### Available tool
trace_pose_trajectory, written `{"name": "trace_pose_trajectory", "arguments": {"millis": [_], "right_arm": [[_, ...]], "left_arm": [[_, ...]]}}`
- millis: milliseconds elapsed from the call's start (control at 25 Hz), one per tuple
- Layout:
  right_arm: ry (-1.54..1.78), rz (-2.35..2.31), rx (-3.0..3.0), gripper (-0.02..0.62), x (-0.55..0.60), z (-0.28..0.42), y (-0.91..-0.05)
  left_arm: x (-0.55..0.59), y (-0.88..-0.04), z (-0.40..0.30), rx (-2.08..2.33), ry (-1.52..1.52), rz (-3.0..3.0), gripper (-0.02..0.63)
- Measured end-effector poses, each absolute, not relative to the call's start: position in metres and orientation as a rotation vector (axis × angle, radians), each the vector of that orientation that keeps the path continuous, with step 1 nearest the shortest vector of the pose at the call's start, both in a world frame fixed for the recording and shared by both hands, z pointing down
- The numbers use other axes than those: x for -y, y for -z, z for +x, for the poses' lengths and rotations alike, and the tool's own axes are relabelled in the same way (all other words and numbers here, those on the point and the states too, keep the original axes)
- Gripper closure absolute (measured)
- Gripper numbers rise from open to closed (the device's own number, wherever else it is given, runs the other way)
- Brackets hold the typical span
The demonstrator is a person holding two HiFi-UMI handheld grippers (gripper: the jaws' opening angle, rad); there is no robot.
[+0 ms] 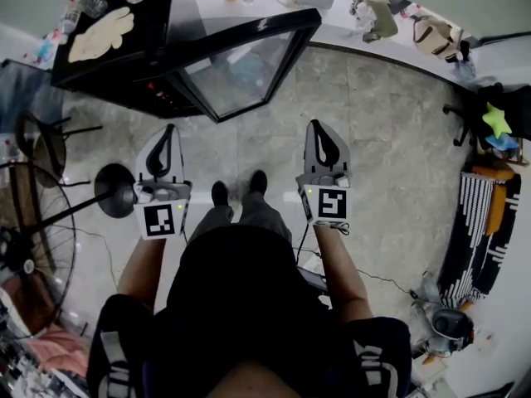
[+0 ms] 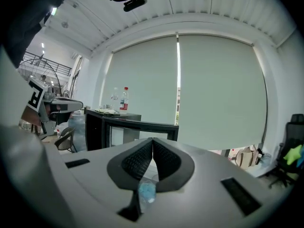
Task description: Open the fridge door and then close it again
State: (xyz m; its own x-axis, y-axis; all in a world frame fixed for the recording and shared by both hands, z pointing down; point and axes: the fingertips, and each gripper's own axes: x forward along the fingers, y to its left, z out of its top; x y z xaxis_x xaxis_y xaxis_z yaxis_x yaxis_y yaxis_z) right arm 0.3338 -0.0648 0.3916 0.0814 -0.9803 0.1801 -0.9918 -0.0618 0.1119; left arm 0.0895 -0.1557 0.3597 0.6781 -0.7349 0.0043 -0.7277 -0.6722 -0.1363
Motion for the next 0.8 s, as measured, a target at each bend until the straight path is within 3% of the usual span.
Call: {"name": "trace_pose_trajectory", "arguments": {"millis": [120,160,200,320,800], "right_arm": [[-0.094,2.150,2.034,0.563,0.067,0.336,-0.390],[-0.107,2.148,2.051,0.506,0.068,0.335,-0.390],[-0.123,2.148,2.065,0.394,0.070,0.334,-0.389],[-0.113,2.141,2.086,0.298,0.074,0.333,-0.384],[-0.086,2.073,2.084,0.284,0.102,0.363,-0.395]], "left_arm": [[0.155,-0.357,0.092,-1.203,0.084,-2.766,0.583],[0.155,-0.356,0.092,-1.203,0.081,-2.768,0.583],[0.155,-0.356,0.091,-1.202,0.081,-2.770,0.583],[0.155,-0.357,0.091,-1.199,0.086,-2.774,0.583],[0.154,-0.361,0.094,-1.190,0.127,-2.775,0.583]]}}
